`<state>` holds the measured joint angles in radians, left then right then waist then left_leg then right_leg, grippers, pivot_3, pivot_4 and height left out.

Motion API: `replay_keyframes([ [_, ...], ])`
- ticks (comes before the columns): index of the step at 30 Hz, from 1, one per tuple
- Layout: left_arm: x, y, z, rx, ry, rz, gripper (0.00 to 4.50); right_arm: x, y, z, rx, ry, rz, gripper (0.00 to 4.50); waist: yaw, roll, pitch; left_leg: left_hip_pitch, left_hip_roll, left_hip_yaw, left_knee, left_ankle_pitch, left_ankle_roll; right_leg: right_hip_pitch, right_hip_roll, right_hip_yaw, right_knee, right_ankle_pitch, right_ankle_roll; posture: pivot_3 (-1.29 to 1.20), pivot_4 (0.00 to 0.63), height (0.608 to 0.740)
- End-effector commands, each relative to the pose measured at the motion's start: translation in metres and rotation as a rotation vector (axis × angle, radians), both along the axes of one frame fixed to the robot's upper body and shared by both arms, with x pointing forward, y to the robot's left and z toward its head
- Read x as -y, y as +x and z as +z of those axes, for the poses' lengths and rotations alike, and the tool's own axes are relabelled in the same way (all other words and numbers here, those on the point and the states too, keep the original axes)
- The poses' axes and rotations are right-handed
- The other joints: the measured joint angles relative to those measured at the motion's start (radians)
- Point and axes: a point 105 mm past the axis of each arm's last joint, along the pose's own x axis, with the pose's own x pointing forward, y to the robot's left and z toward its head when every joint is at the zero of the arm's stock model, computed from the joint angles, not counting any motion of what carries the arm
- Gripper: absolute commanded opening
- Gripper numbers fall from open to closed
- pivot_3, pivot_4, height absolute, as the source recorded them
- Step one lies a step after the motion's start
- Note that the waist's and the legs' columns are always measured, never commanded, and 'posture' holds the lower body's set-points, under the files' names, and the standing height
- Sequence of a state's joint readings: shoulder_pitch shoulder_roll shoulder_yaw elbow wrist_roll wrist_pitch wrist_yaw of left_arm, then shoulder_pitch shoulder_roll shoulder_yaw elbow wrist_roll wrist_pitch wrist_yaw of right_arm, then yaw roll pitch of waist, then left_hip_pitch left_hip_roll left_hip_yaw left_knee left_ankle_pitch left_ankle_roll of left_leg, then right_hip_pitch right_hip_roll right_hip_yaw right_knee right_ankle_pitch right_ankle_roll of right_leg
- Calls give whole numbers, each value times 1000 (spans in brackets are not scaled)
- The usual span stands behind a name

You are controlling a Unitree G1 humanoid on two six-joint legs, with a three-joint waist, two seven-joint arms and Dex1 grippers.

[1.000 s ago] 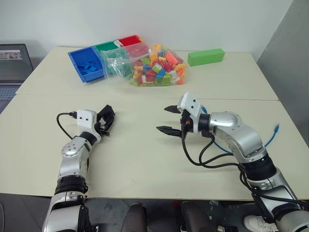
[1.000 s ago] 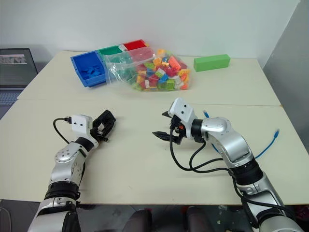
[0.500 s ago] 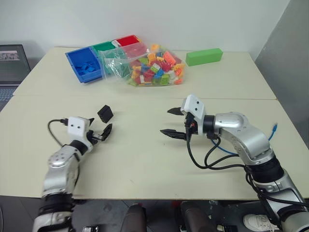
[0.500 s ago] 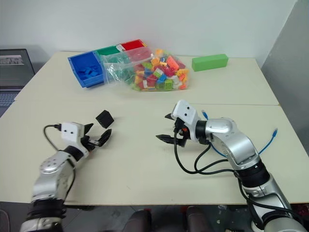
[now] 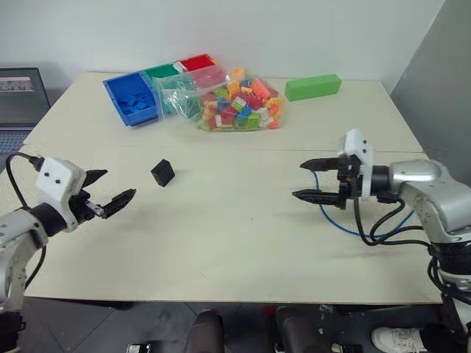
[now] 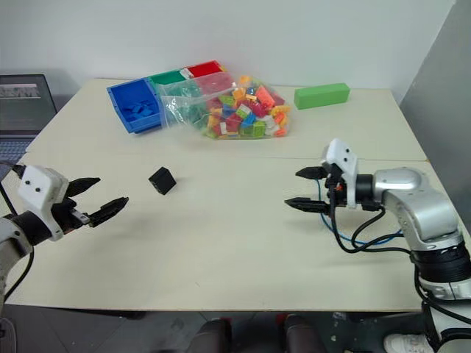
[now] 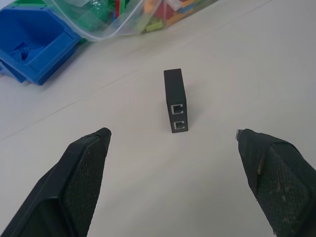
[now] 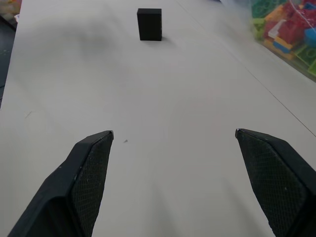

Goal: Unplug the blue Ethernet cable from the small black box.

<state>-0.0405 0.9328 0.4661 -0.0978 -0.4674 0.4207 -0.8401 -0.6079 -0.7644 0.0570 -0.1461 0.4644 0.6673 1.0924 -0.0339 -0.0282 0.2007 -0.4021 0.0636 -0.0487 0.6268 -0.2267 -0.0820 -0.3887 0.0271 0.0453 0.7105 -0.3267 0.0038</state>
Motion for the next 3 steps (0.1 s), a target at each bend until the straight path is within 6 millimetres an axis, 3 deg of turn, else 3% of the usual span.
replay_keyframes([
  [1,7,-3,18,27,8,-60,4341,0,-3,11,41,19,26,4183,0,0,0,0,0,0,0,0,0,0,0,0,0,0,0,0,150,740],
  [3,10,-4,18,22,2,-91,4341,-1,-4,10,41,18,29,4183,0,0,0,0,0,0,0,0,0,0,0,0,0,0,0,0,150,740],
])
